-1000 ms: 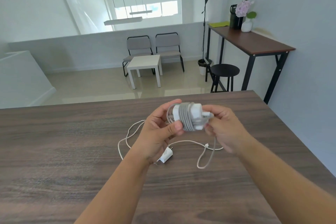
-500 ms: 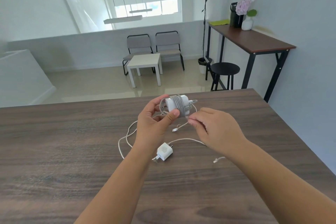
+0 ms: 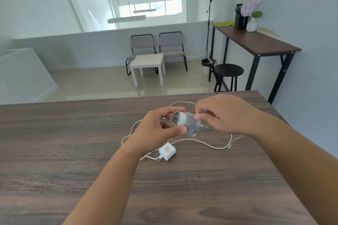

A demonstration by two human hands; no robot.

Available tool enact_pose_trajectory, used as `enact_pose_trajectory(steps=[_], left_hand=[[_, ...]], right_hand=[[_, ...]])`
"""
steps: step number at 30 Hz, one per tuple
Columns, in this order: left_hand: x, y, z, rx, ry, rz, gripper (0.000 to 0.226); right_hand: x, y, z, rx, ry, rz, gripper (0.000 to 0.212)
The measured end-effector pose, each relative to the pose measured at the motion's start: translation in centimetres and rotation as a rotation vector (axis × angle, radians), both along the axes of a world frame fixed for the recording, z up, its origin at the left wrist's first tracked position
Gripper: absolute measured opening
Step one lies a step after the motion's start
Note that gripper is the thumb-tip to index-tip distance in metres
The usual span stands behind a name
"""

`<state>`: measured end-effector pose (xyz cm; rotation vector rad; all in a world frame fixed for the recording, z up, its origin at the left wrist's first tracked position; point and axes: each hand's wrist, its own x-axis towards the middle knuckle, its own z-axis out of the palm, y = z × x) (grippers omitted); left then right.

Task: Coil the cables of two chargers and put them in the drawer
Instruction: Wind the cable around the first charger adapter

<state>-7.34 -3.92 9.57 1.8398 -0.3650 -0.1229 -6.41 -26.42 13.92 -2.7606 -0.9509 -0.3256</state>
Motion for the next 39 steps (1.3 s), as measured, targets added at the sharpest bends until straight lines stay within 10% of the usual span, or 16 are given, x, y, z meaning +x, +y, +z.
enact_pose_trajectory(steps=[6, 13, 19, 32, 39], left_hand=[[-0.7, 0.2, 1.0, -0.237, 0.124, -0.180, 0.044], [-0.8, -1.4, -0.2, -0.619, 0.207, -0.213, 0.065], [-0.9, -3.0, -0.8, -0.834, 0.229, -0.038, 0.045], [0.0, -3.2, -1.4, -0.749, 0.055, 0.299, 0.039], [0.3, -2.1, -2.0, -0.250, -0.155, 0.344, 0.044]], right_hand=[[1.0, -0.2, -0.6, 0.333, 0.367, 0.057, 0.033], [0.4, 1.3, -2.5, 1.244, 1.052, 0.140, 0.035], [0.1, 2.9, -4.0, 1.336, 1.017, -0.072, 0.036], [-1.9, 3.4, -4.0, 0.445, 0.204, -0.238, 0.027], [-2.2, 2.7, -1.3, -0.083, 0.075, -0.188, 0.027]])
